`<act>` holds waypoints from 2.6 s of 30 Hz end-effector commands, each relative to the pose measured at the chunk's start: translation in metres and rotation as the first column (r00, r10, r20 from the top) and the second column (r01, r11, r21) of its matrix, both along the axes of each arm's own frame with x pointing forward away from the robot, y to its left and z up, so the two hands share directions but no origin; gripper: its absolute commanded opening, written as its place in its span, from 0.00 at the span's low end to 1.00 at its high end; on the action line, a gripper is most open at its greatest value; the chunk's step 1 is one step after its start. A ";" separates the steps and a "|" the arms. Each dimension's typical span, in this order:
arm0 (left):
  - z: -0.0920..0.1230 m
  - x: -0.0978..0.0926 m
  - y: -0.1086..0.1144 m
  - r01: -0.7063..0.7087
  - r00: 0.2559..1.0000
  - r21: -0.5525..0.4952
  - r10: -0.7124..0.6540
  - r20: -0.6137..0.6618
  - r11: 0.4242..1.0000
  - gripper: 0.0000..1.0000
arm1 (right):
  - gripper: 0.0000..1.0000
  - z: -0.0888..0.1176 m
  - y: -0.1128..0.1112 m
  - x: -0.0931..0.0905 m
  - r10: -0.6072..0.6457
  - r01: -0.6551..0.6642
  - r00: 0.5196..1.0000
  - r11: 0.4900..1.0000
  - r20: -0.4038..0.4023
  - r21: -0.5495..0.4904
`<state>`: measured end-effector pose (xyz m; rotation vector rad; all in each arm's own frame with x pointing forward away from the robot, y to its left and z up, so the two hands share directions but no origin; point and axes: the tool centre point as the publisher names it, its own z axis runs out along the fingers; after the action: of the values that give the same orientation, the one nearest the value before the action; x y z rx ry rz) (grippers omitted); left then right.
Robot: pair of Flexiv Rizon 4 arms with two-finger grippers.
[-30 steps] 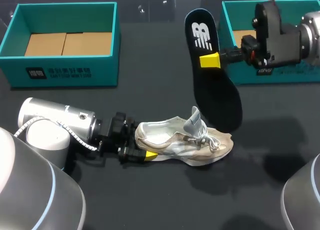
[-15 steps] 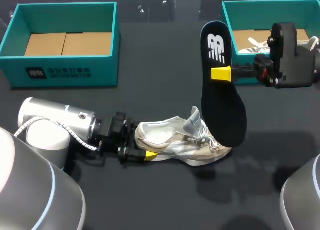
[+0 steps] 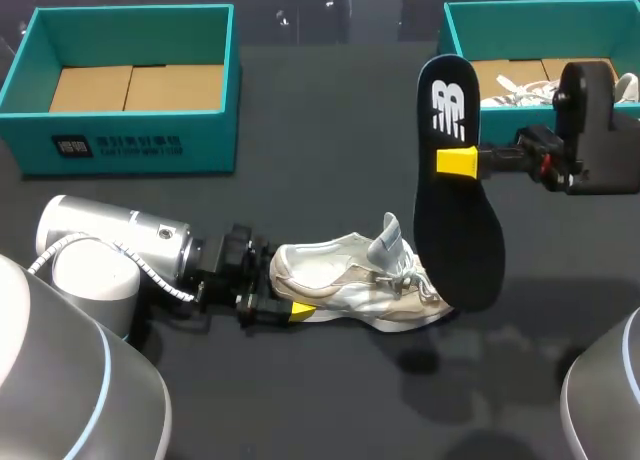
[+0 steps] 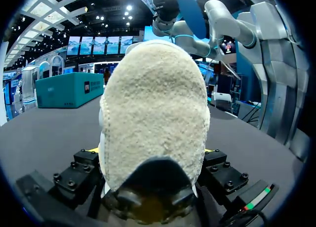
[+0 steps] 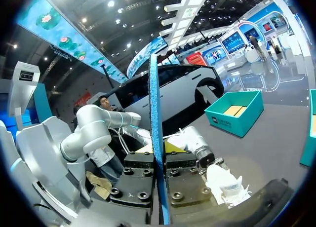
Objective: Take the shoe out of the shoebox, open the shoe tongue, remove and reinsert the insole, then place the shoe into the shoebox
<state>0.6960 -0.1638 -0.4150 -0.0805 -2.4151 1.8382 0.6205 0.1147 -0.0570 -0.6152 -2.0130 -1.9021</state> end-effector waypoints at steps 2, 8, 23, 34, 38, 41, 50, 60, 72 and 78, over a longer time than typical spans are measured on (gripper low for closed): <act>-0.002 0.000 -0.002 0.000 1.000 0.001 0.000 0.000 1.000 0.00 | 0.00 -0.003 -0.001 -0.001 0.008 -0.008 1.000 1.000 0.003 0.006; -0.002 0.000 -0.002 0.000 1.000 0.001 0.000 0.000 1.000 0.00 | 0.00 -0.003 -0.001 -0.001 0.008 -0.008 1.000 1.000 0.003 0.006; 0.004 -0.007 0.014 -0.022 0.999 0.085 0.020 0.029 0.996 1.00 | 0.00 -0.003 -0.001 -0.001 0.008 -0.008 1.000 1.000 0.003 0.006; 0.021 -0.003 0.032 -0.077 0.997 0.341 0.078 0.009 0.937 1.00 | 0.00 -0.003 -0.001 -0.001 0.008 -0.008 1.000 1.000 0.003 0.006; 0.021 -0.003 0.032 -0.077 0.997 0.341 0.078 0.009 0.937 1.00 | 0.00 -0.003 -0.001 -0.001 0.008 -0.008 1.000 1.000 0.003 0.006; 0.021 -0.003 0.032 -0.077 0.997 0.341 0.078 0.009 0.937 1.00 | 0.00 -0.003 -0.001 -0.001 0.008 -0.008 1.000 1.000 0.003 0.006; 0.028 -0.006 0.035 -0.080 0.996 0.439 0.057 0.064 0.895 1.00 | 0.00 -0.003 -0.001 -0.001 0.008 -0.008 1.000 1.000 0.003 0.006; 0.045 -0.006 0.044 -0.109 0.994 0.638 0.066 0.091 0.762 1.00 | 0.00 -0.003 -0.001 -0.001 0.008 -0.008 1.000 1.000 0.003 0.006; 0.057 0.001 0.041 -0.146 0.988 0.778 0.047 0.148 0.611 1.00 | 0.00 -0.003 -0.001 -0.001 0.008 -0.008 1.000 1.000 0.003 0.006; 0.062 0.001 0.040 -0.170 0.983 0.788 0.048 0.176 0.592 1.00 | 0.00 -0.003 -0.001 -0.001 0.008 -0.008 1.000 1.000 0.003 0.006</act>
<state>0.6995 -0.1205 -0.3561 0.0158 -3.1008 0.7567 0.6188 0.1124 -0.0592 -0.6018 -2.0076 -1.9047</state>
